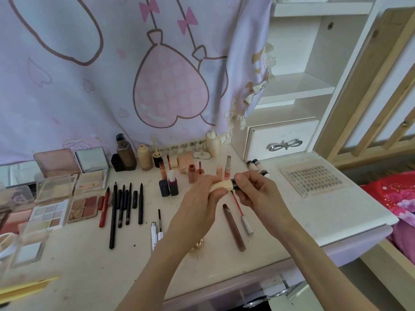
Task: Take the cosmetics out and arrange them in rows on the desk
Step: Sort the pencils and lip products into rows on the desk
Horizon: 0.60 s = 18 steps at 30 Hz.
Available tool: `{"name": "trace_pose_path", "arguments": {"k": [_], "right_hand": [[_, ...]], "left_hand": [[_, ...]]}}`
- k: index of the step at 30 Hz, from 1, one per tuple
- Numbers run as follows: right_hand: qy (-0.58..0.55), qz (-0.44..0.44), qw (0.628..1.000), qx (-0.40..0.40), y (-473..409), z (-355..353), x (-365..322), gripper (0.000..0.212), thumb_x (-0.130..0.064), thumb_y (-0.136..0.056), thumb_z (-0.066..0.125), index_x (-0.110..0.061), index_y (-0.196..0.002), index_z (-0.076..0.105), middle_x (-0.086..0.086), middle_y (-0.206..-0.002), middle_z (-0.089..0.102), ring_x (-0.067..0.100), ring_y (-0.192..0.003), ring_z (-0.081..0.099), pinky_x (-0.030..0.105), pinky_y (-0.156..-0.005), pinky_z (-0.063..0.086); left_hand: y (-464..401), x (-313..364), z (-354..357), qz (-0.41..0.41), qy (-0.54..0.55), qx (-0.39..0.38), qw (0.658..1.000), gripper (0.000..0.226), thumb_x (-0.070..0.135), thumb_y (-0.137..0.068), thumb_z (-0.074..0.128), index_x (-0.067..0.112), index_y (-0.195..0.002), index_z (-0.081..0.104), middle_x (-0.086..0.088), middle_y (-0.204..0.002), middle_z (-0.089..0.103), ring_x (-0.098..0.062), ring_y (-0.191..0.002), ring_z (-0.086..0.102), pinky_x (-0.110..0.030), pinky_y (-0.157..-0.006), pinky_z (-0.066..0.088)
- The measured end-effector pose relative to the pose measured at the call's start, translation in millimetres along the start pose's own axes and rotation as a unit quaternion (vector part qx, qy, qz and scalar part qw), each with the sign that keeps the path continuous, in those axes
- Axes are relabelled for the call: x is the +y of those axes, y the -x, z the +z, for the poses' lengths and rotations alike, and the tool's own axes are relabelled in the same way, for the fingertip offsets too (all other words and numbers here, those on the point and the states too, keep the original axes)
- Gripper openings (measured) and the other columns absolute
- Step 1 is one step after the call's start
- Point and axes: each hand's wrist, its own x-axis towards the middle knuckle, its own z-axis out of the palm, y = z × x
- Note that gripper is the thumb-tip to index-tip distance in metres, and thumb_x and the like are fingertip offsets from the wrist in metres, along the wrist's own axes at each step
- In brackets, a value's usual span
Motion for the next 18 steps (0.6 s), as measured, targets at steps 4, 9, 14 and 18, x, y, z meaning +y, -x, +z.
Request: {"name": "trace_pose_path", "arguments": {"k": [4,9,14,18], "right_hand": [[0.038,-0.039,0.998,-0.003,1.2,1.6,5.3,0.019,-0.014,-0.092,0.052,-0.006,-0.075,0.057,-0.001,-0.052,0.041,0.006,-0.047,0.033,0.014,-0.049,0.031],[0.137,-0.112,0.984,-0.039,4.5,0.9,7.8,0.008,-0.018,-0.088,0.059,-0.020,-0.081,0.059,0.012,-0.068,0.051,0.009,-0.061,0.043,0.017,-0.059,0.037],[0.161,-0.099,0.981,-0.043,-0.2,3.9,5.3,0.008,-0.015,-0.089,0.060,-0.012,-0.082,0.060,0.013,-0.067,0.047,0.006,-0.058,0.040,0.012,-0.055,0.034],[0.121,-0.049,0.991,-0.011,-6.6,6.9,9.1,0.030,-0.017,-0.086,0.063,0.011,-0.081,0.053,0.005,-0.060,0.033,0.005,-0.050,0.031,0.014,-0.050,0.030]], "left_hand": [[1.3,-5.0,-2.4,-0.023,0.020,-0.035,0.999,0.028,0.031,-0.093,0.039,0.010,-0.107,0.052,0.015,-0.068,0.043,0.009,-0.062,0.047,-0.010,-0.056,0.035],[7.2,-12.6,-1.9,-0.098,0.085,-0.074,0.989,0.031,0.042,-0.090,0.026,0.025,-0.086,0.051,0.005,-0.068,0.047,-0.003,-0.060,0.044,-0.021,-0.060,0.039],[6.4,-11.8,-13.0,-0.085,0.064,-0.076,0.991,0.009,0.033,-0.093,0.040,0.037,-0.100,0.046,0.014,-0.076,0.049,0.005,-0.064,0.049,-0.010,-0.060,0.039],[8.7,-13.9,-16.7,-0.063,-0.019,-0.074,0.995,0.032,0.037,-0.085,0.060,0.044,-0.096,0.030,0.018,-0.089,0.050,-0.004,-0.077,0.053,-0.020,-0.069,0.047]]}}
